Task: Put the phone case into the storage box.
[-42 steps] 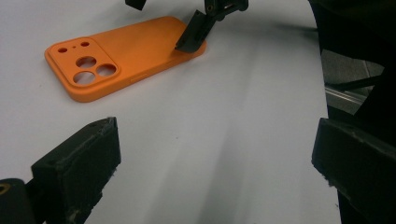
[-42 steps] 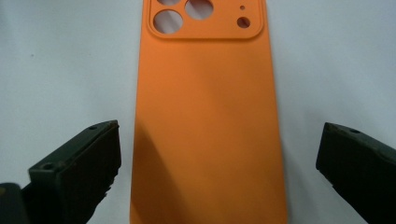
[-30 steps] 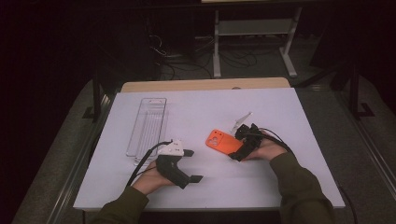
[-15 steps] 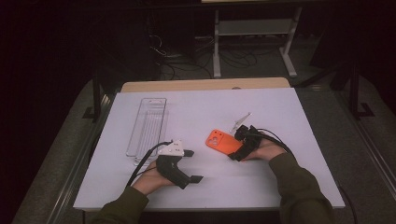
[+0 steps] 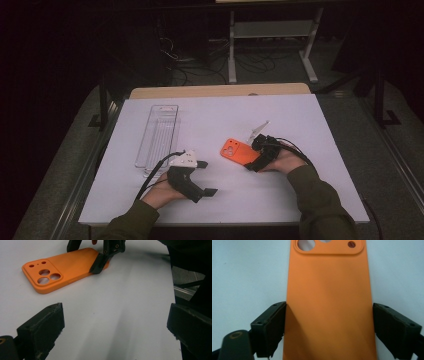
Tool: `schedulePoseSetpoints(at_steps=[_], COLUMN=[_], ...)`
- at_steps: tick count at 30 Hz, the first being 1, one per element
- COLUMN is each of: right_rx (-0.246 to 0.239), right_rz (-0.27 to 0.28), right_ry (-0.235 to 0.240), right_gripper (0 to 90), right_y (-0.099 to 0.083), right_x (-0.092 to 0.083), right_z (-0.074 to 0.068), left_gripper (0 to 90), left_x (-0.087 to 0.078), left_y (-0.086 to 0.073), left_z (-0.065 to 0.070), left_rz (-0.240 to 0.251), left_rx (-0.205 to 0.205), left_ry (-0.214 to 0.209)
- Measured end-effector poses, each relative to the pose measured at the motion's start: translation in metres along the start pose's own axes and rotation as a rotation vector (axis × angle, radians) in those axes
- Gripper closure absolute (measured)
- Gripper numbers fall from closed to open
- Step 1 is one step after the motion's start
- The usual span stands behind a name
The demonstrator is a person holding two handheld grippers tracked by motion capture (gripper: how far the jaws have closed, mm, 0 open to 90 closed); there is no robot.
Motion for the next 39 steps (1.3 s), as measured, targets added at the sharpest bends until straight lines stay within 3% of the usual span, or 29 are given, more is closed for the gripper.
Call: schedulePoseSetpoints(at_steps=[24,34,39], right_rx=[0.026,0.069,0.065], right_rz=[-0.028,0.008,0.021], right_ry=[0.010,0.035,0.036], right_gripper=[15.5,15.5,15.4], right_y=[0.003,0.003,0.005], right_x=[-0.002,-0.015,-0.021], right_z=[0.002,0.007,0.008], left_gripper=[0.9,0.9,0.9], left_x=[-0.001,0.000,0.000], left_y=[0.000,0.000,0.000], left_z=[-0.001,0.000,-0.001], left_rz=[-0.005,0.002,0.002], left_rx=[0.008,0.002,0.011], left_ry=[-0.003,-0.003,-0.002])
Point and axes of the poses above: each handheld gripper's, and its own axes: x roughly forward along the jaws, y roughly out of its top, z roughly to its right, the point moved 2 cm from there along x, roughly forward along the jaws, and after that the axes turned 14 degrees about x, right-handed, at the moved point
